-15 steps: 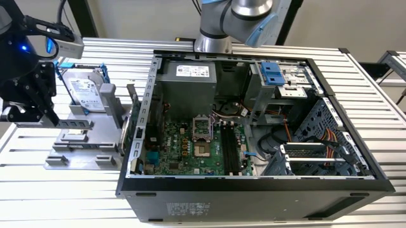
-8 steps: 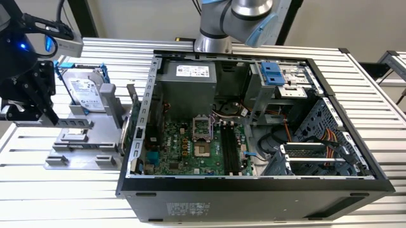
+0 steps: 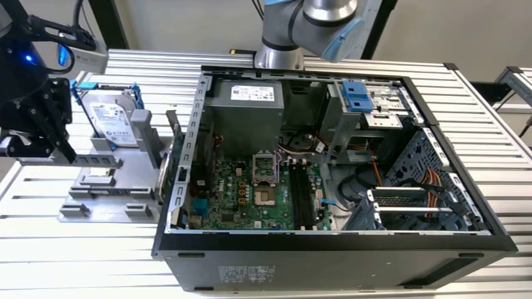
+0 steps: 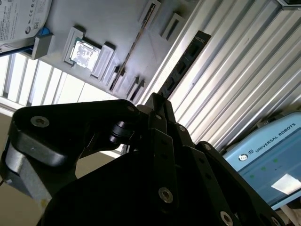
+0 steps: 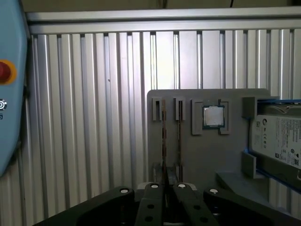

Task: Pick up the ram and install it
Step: 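Pick up the ram and move it above insertion slot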

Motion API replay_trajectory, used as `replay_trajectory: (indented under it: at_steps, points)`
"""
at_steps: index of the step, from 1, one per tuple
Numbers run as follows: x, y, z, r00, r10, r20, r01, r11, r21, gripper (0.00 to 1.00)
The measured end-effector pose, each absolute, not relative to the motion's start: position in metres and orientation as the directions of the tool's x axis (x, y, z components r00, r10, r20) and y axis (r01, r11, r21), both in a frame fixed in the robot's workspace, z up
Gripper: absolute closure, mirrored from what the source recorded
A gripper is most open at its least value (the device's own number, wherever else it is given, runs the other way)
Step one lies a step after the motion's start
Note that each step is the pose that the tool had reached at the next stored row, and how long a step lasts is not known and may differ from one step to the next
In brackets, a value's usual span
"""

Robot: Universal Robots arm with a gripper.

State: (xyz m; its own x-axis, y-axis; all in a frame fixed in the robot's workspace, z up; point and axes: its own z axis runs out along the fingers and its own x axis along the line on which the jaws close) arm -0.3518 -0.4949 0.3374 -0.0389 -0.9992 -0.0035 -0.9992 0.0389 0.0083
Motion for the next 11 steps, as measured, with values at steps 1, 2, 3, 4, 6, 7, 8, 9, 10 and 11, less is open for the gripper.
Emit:
replay_trajectory:
  at_steps: [1,2,3,4,6,7,8,9,10,11]
  points:
    - [-0.3518,-0.4949,0.3376,-0.039,-0.999,-0.003,-0.999,0.039,0.008,1.0]
    - [-0.3518,-0.4949,0.3379,-0.039,-0.999,-0.003,-0.999,0.039,0.008,1.0]
    - [-0.3518,-0.4949,0.3381,-0.039,-0.999,-0.003,-0.999,0.039,0.008,1.0]
    - [-0.3518,-0.4949,0.3383,-0.039,-0.999,-0.003,-0.999,0.039,0.008,1.0]
    - [-0.3518,-0.4949,0.3387,-0.039,-0.999,-0.003,-0.999,0.039,0.008,1.0]
    - [-0.3518,-0.4949,0.3389,-0.039,-0.999,-0.003,-0.999,0.039,0.008,1.0]
    - [-0.3518,-0.4949,0.3392,-0.039,-0.999,-0.003,-0.999,0.039,0.008,1.0]
    - [-0.3518,-0.4949,0.3394,-0.039,-0.999,-0.003,-0.999,0.039,0.008,1.0]
    - [-0.3518,-0.4949,0.3396,-0.039,-0.999,-0.003,-0.999,0.039,0.008,1.0]
    - [-0.3518,-0.4949,0.3399,-0.039,-0.999,-0.003,-0.999,0.039,0.008,1.0]
